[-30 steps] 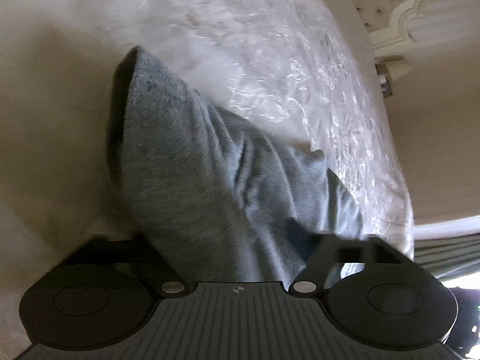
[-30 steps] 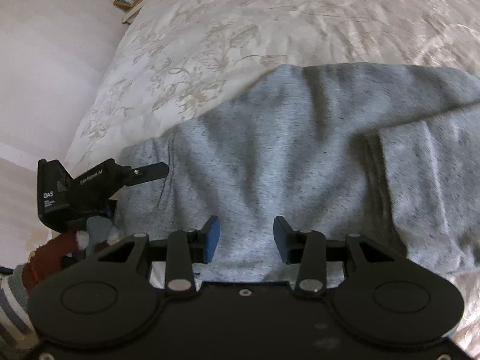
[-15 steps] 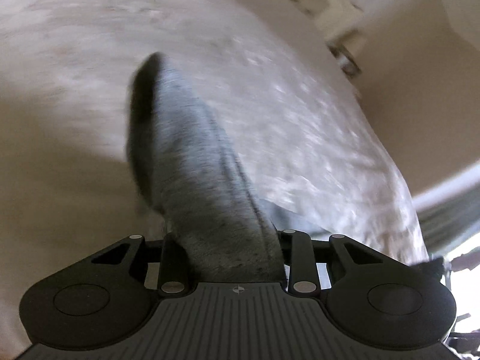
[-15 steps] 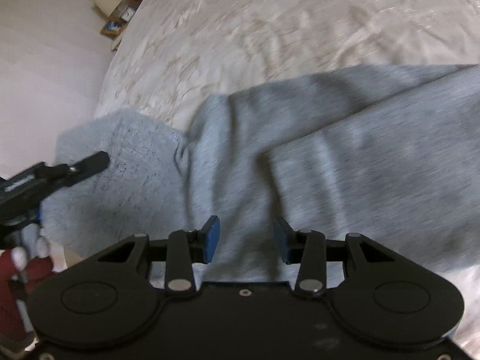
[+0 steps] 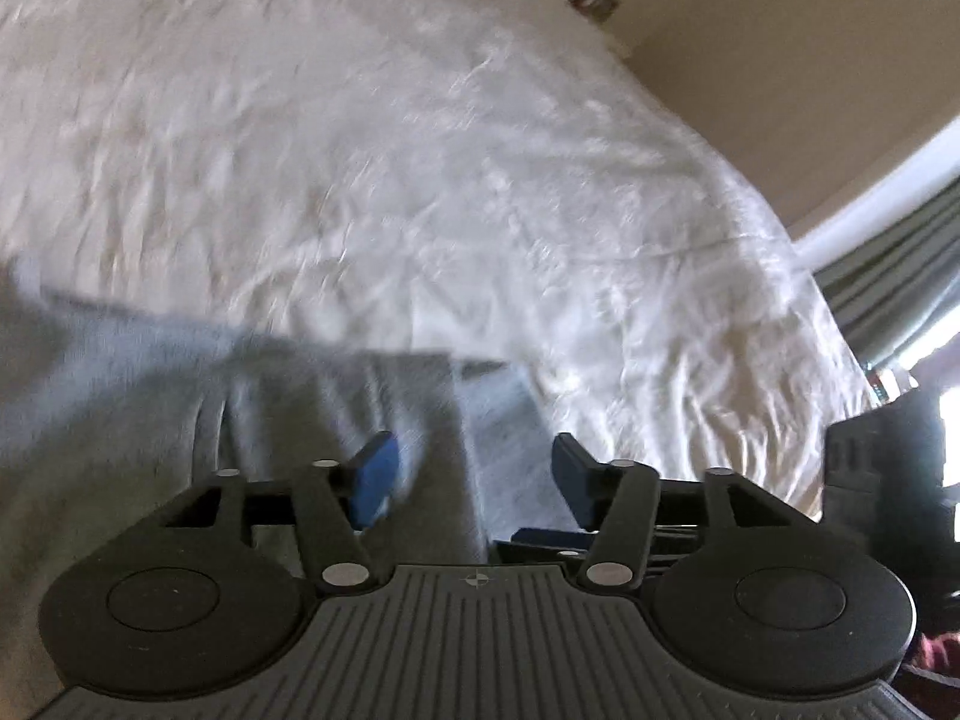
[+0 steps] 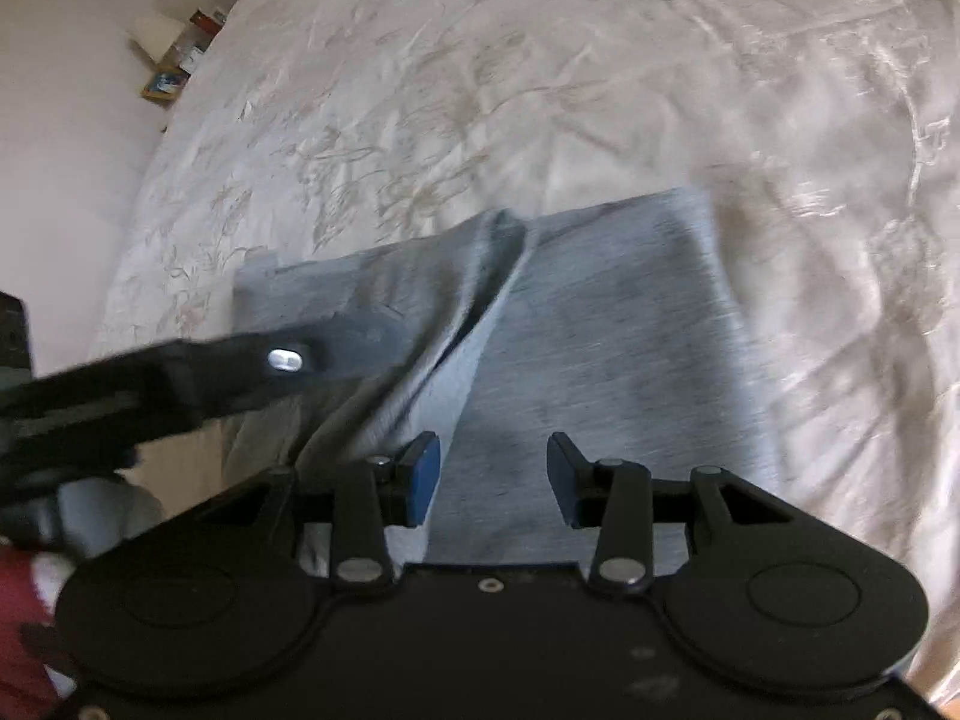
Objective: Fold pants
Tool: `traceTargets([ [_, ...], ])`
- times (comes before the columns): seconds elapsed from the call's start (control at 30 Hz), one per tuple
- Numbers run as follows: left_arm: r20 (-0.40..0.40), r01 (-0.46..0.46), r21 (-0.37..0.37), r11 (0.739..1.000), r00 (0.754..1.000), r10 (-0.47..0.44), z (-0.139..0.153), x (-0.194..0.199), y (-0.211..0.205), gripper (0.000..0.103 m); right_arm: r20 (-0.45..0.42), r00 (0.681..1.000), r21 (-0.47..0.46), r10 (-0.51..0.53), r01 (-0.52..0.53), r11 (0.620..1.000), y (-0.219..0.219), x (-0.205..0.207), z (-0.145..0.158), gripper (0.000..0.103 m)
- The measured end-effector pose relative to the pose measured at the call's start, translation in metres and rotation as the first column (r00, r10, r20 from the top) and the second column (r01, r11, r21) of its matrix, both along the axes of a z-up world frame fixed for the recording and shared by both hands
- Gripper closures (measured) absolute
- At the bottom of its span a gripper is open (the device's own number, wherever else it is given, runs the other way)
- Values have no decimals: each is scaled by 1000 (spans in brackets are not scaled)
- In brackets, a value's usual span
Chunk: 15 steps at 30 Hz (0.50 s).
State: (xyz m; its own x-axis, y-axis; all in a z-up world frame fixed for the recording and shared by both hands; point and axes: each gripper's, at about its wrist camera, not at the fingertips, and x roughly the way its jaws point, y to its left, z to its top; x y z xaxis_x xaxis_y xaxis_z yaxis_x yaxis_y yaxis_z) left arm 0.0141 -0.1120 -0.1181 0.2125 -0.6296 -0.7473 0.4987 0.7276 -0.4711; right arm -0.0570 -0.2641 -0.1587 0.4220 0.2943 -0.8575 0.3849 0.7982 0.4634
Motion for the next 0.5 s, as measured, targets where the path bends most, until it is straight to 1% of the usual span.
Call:
traceTargets([
  [0.07, 23, -36, 2, 999, 999, 36, 8, 1, 3, 44, 5, 1000, 0, 1, -1, 1000, -10, -2, 0, 59],
  [0.13, 36, -94, 24, 995, 995, 93, 10, 2, 12, 44, 24, 1000, -12, 4, -4, 1000, -14, -3, 3, 59],
  [0.17, 43, -132, 45, 990, 991, 130, 9, 1, 24, 44, 42, 999, -16, 1, 0, 1000, -18, -5, 5, 59],
  [0.23, 41, -200, 91, 976, 980, 197, 4, -1, 42, 44, 81, 997, -7, -11, 11, 1000, -23, -7, 8, 59],
  [0.27, 34, -235, 125, 964, 972, 233, 0, -1, 53, 44, 95, 995, -1, -17, 17, 1000, -24, -6, 10, 59],
  [0.33, 14, -280, 174, 944, 959, 282, -10, -1, 68, 44, 120, 992, 26, -32, 29, 999, -24, -5, 11, 59],
  [0.4, -11, -293, 203, 934, 954, 301, -17, -3, 82, 44, 128, 990, 77, -59, 50, 996, -24, -4, 8, 59],
  [0.5, -53, -240, 241, 940, 964, 260, -33, -6, 87, 44, 108, 989, 118, -101, 88, 989, -18, 1, 1, 58],
])
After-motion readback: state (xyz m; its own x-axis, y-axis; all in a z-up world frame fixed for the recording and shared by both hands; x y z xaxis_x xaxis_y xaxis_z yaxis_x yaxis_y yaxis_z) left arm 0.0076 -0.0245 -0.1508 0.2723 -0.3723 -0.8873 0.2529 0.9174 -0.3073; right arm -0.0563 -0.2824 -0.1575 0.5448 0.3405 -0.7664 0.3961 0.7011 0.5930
